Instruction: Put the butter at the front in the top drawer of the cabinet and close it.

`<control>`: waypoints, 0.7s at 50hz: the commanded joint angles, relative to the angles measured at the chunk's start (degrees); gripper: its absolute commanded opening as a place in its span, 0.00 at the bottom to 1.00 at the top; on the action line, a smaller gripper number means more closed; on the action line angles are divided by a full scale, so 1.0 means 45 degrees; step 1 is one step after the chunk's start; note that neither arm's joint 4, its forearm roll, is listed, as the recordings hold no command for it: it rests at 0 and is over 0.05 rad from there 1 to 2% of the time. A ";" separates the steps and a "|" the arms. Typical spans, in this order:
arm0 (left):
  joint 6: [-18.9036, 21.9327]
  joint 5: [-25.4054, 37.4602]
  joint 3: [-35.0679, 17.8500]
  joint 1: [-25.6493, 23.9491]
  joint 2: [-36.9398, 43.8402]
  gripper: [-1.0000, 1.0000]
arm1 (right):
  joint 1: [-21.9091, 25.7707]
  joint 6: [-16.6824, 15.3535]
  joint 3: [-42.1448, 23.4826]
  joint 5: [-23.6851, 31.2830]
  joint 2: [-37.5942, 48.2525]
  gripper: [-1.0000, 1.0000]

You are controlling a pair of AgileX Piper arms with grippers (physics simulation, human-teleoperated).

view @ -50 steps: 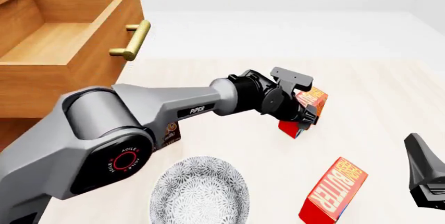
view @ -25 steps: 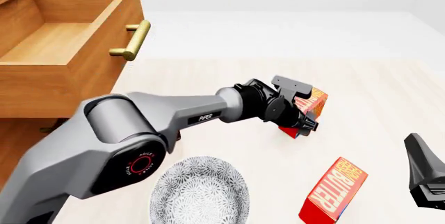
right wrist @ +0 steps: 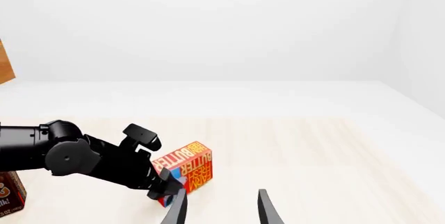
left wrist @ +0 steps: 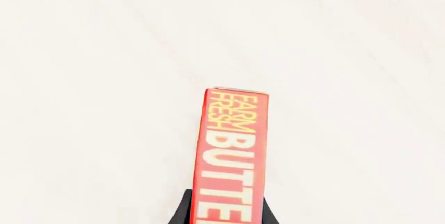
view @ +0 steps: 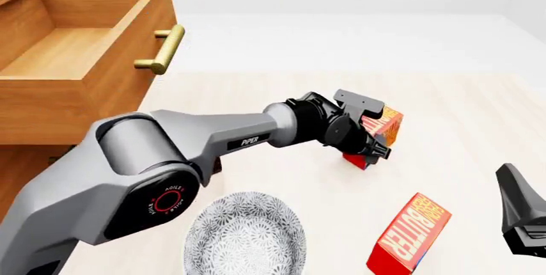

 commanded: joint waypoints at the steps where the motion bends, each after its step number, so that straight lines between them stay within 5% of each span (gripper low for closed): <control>1: 0.0327 -0.0120 0.0534 -0.0127 -0.1066 0.00 | 0.0000 -0.0010 -0.0005 0.0025 -0.0028 1.00; 23: 0.0074 -0.0585 0.3344 -0.0080 -0.4325 0.00 | 0.0005 -0.0013 -0.0005 0.0025 -0.0026 1.00; 35: 0.0481 0.0514 0.4159 0.0103 -0.6289 0.00 | 0.0002 -0.0014 -0.0005 0.0025 -0.0026 1.00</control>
